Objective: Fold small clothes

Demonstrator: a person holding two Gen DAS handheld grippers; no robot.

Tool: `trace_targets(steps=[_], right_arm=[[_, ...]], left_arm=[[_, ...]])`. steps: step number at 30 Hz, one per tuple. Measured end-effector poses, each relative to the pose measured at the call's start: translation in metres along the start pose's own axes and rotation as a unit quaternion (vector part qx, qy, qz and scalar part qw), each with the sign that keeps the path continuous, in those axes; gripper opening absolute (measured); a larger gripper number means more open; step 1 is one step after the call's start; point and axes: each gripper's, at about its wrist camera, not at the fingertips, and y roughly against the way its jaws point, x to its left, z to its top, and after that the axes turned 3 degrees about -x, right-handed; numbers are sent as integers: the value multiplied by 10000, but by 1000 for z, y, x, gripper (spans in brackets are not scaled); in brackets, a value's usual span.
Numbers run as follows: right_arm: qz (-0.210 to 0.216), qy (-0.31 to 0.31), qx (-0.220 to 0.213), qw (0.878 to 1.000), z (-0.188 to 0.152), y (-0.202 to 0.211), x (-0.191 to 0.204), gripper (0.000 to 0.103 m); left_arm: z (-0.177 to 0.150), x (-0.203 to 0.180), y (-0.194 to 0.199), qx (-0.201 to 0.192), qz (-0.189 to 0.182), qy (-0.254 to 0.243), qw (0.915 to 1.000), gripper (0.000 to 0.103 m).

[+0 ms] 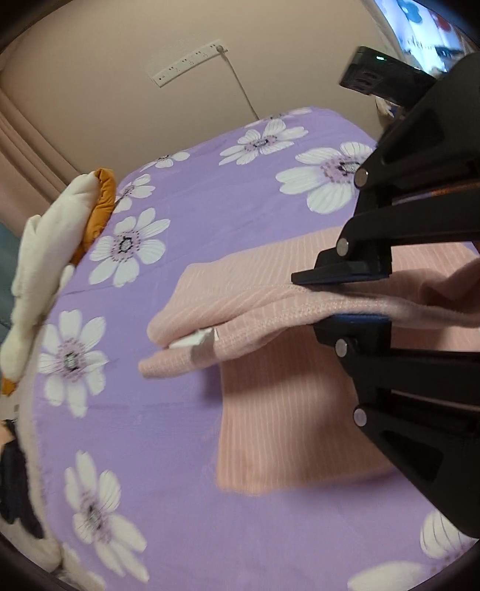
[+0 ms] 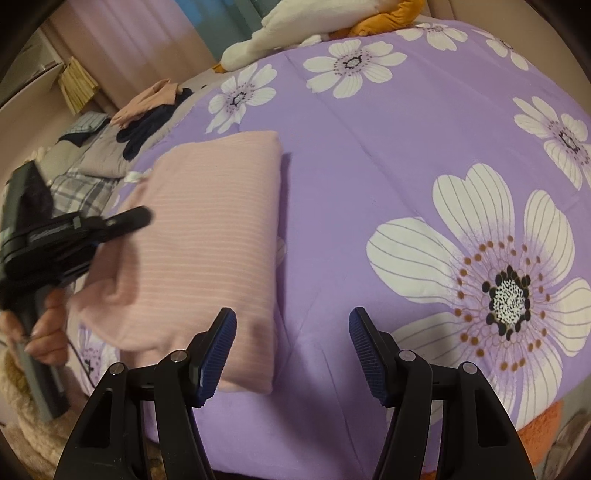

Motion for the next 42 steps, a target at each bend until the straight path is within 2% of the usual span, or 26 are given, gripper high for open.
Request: trace_targets(steps=[4,11,16,21,25,27,29,30,34,37,42], right_arm=[[36,69,48,10000,1,-6,5,64],[72,191,180,9996,1,-14,12,64],[47,234,257,9994,-2,-17,14,64],[24,304,277,9992,-2,-17,19,64],[28,551,86,9984,8,-15,32,63],[133,705,-15,9974,13,-17,42,59],[272,851,11,9960,16,-23,53,44],[341,920,58,9952,16,-27,57,41],[370,1063,380,9929,10,-54,69,39],[166,1105,562,9921,3,-66,70,39],[114,1052,632,9924,-1,-70,66,39]], left_arm=[[-13,18,14,-47,250,139,9996,12],[-37,53,12,82,645,480,9967,12],[-50,55,0,119,1045,210,9942,14],[-54,62,-2,82,1095,300,9935,16],[-52,62,6,111,1055,404,9935,19],[-53,61,12,77,1096,396,9932,19],[-56,58,18,40,1130,339,9930,19],[-58,58,20,33,1149,303,9929,20],[-66,64,21,94,1194,336,9922,25],[-73,71,20,167,1119,476,9924,28],[-82,77,16,225,1244,582,9903,45]])
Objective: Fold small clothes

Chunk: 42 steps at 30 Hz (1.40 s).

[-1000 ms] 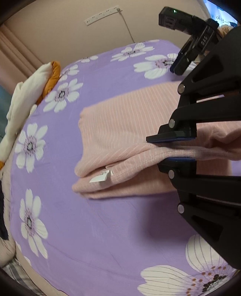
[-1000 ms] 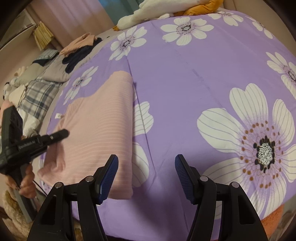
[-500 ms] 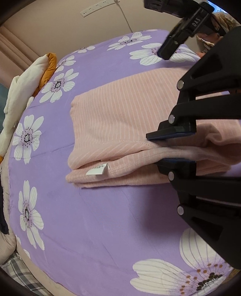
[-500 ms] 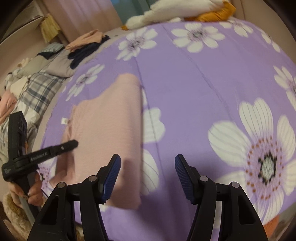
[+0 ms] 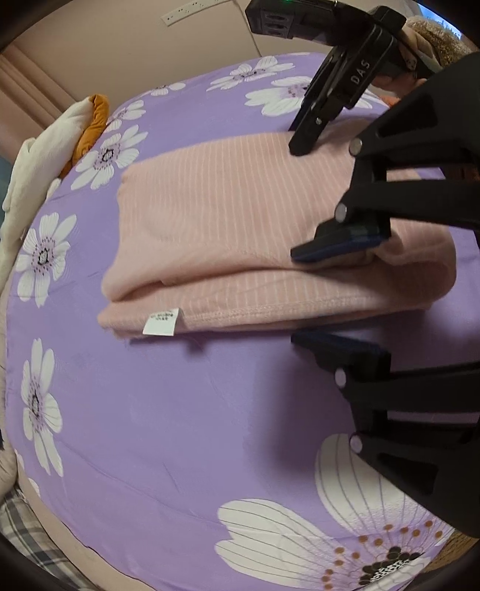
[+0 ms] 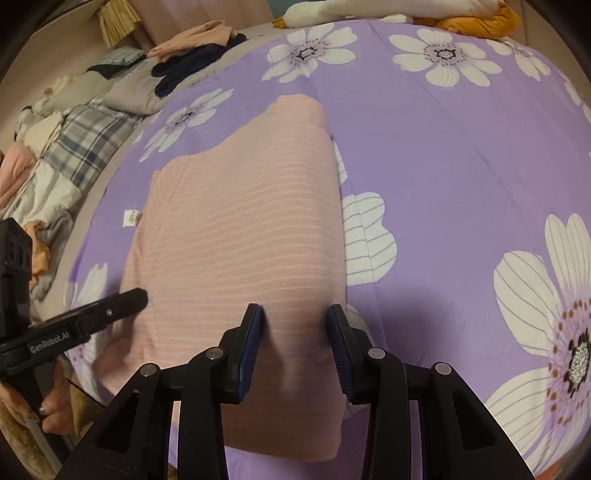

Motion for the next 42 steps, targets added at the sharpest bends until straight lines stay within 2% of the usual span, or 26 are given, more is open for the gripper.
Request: trace_targets(steps=[2,6,9,11,13,18,21,23,25,27,29,34,42], right_arm=[[-9,-92,35,10000,0,-1,-3,39],[67,-246,53,9997,-1,1,-8,42],[219,-419,111,9988,3,7,-14,50],[278,-449,-9,9986,6,14,-20,61],[293,-418,-125,9986,9,18,-23,66],[709,-530,97,9960,15,-2,-29,66],[816,-539,246,9949,15,-15,-26,66],[1001,-533,231,9933,16,-19,-22,66],[955,-574,206,9936,18,-20,-21,63],[905,-535,181,9943,20,-19,-19,53],[942,-482,125,9943,21,-14,-16,36],[948,-308,-194,9948,30,11,-6,32],[841,-122,-922,9921,54,60,-20,32]], left_arm=[[-2,4,-1,2,-25,107,9999,51],[-4,7,2,27,-125,209,9997,54],[-1,8,9,-27,-213,219,9995,60],[4,7,15,-145,-395,176,9990,72],[8,6,16,-229,-527,176,9982,78],[17,3,-12,80,-862,298,9958,79],[19,-1,-26,147,-1027,338,9940,77],[22,-5,-31,163,-1124,321,9930,64],[23,-7,-35,258,-1259,433,9908,55],[24,-9,-35,273,-1250,432,9908,48],[24,-14,-28,191,-1204,300,9921,39],[28,-34,-8,-61,-1119,0,9937,35],[49,-77,16,-539,-1454,-472,9868,35]])
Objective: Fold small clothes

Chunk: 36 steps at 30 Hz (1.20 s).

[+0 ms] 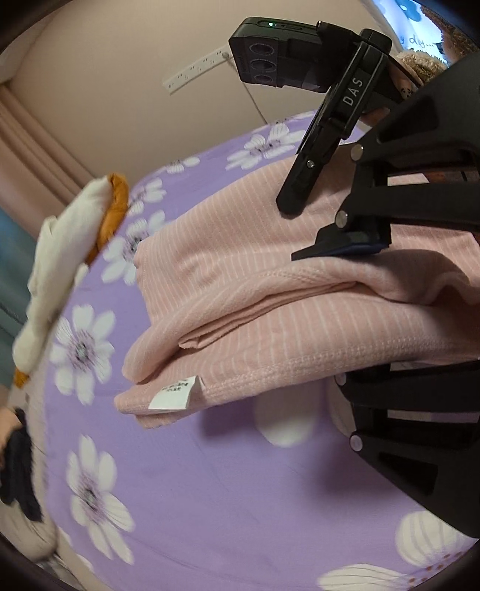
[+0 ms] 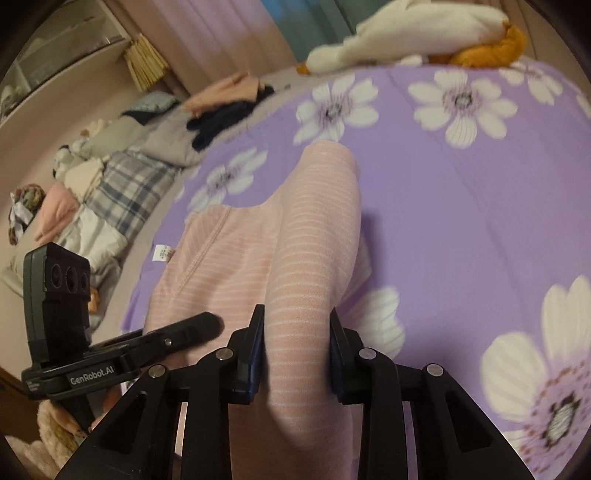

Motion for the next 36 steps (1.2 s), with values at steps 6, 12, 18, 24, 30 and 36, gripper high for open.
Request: trace_targets(steps=[6,12,18,24,30,36], right_arm=[[-248,-5,-255,9994,20,6,-23,32],[-371,-255,-140,9989,30,-10,-54,32],[-505,-429,186,9976,27,-39,-78,32],[-780,-628,519,9936,13,-59,-95,33],[-862,-774,494,9920,11,-51,-96,41],[-1122,-548,85,9921,17,-15,-80,54]], left_arm=[[21,-22,-26,-83,-90,-270,9996,35],[32,-23,-64,79,-82,-242,9996,35],[31,-8,-102,400,131,-138,9990,35],[20,5,-122,665,347,-75,9972,43],[19,7,-117,686,439,53,9967,50],[26,-7,-80,336,714,-244,9966,64]])
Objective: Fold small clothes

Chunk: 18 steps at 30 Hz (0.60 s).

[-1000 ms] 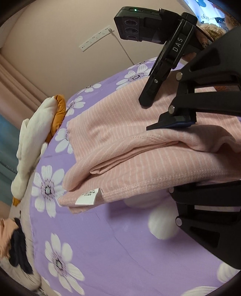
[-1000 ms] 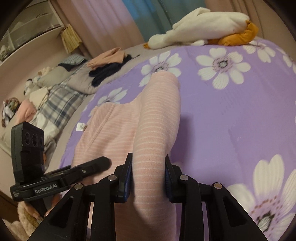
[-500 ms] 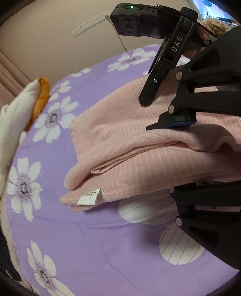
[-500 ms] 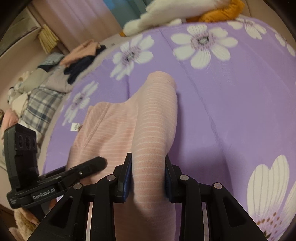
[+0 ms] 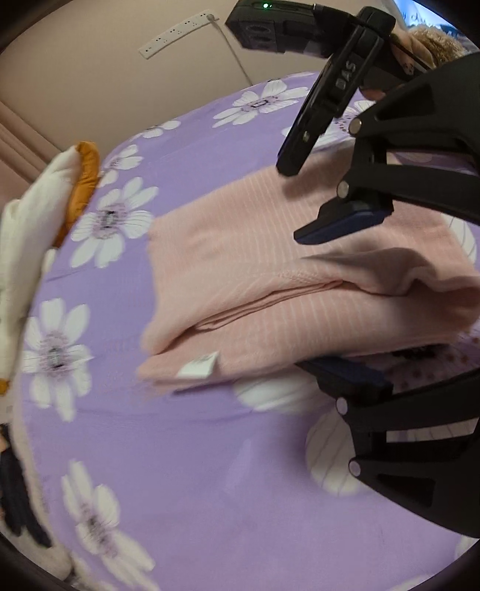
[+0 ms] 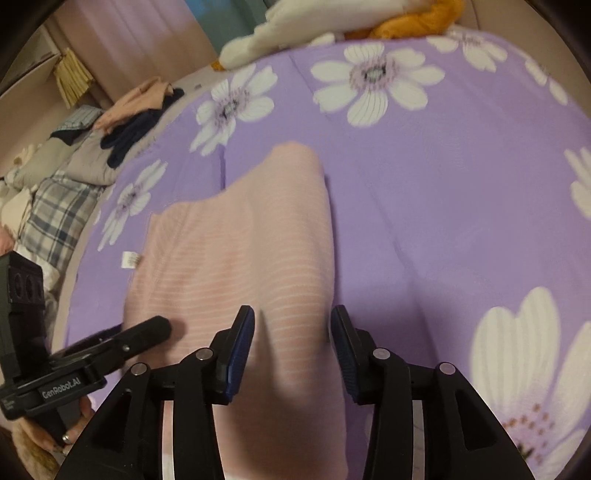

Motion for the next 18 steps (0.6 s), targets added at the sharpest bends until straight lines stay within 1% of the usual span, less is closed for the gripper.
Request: trace_targets(steps=[1,2,3,5,6,8,10,12,16,18], right_arm=[[-19,1,-111,9999,1,7,0,67],[-29,15,-339,9994,1,21,2,76],[-14,33,-487,9988,2,31,5,78],[-10,86,-724,9973,2,51,10,88],[-12,97,-824,9965,2,59,13,90],[12,152,-1038,9945,1,74,19,94],[-28,210,-1139,9933,-1,83,26,97],[-134,248,-1196,9924,-3,86,32,99],[-213,225,-1205,9922,-12,91,35,99],[-193,219,-1184,9925,-17,93,36,99]], left_arm=[[1,-1,10,-133,-7,1,9999,70],[2,-2,23,-288,-56,14,9996,77],[3,-3,35,-415,-108,27,9991,81],[3,-6,56,-612,-186,19,9979,90],[3,-9,67,-717,-218,-4,9972,92],[0,-14,88,-945,-267,-59,9952,103],[-4,-19,105,-1124,-277,-93,9932,102],[-8,-22,116,-1206,-247,-104,9923,102],[-22,-24,129,-1269,-138,-139,9917,102],[-28,-26,130,-1221,25,-208,9923,102]])
